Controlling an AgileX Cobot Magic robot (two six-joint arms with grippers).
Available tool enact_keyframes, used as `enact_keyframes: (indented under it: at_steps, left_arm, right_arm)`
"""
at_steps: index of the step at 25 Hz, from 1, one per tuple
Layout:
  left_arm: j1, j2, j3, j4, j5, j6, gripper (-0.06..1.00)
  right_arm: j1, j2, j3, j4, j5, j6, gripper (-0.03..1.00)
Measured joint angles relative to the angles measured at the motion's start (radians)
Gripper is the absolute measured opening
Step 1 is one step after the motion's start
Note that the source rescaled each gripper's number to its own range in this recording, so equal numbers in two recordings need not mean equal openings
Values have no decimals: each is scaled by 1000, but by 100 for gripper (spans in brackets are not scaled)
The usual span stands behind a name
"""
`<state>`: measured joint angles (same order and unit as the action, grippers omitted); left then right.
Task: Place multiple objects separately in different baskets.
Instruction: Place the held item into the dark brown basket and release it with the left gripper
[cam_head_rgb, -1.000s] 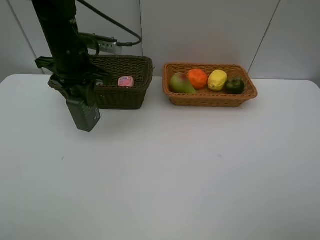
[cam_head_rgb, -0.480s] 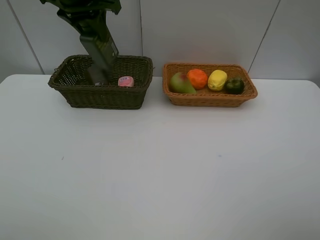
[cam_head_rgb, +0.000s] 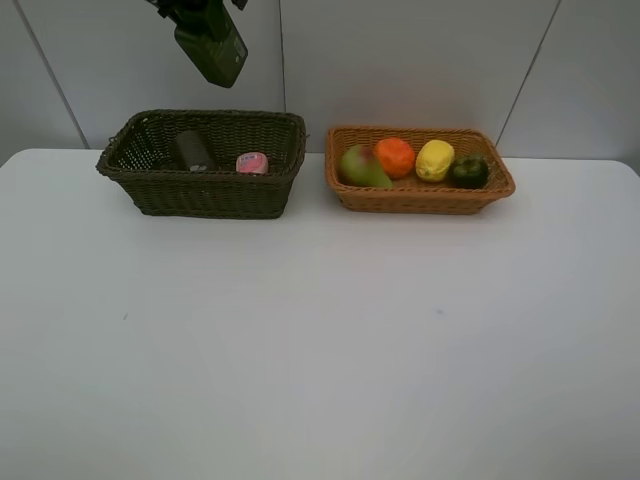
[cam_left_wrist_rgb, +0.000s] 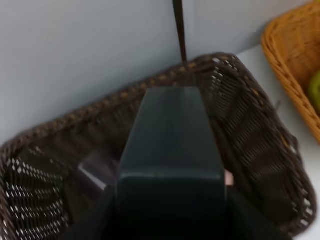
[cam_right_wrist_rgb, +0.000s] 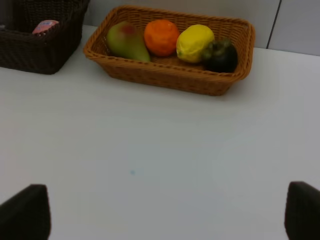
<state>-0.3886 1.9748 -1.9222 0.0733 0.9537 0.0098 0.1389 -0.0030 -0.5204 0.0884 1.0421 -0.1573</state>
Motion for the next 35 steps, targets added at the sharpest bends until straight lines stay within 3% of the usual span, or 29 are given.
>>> enact_keyframes:
  at_steps: [9,25,26,29,31,35]
  left_arm:
    - [0,166,0,42,-128,2,52]
    - [0,267,0,42,-137,2,53]
    - [0,267,0,46,-134,5,57]
    - [0,267,-1,57,-136,6,89]
    - [0,267,-1,69,-136,6,96]
    - [0,267,-1,71,-134,6,99]
  right_arm:
    - [0,0,0,0,0,0,99]
    - [0,0,0,0,0,0,99]
    - [0,0,0,0,0,0,99]
    - [0,0,0,0,0,0,99]
    - [0,0,0,0,0,0,99]
    - [0,0,0,0,0,0,99]
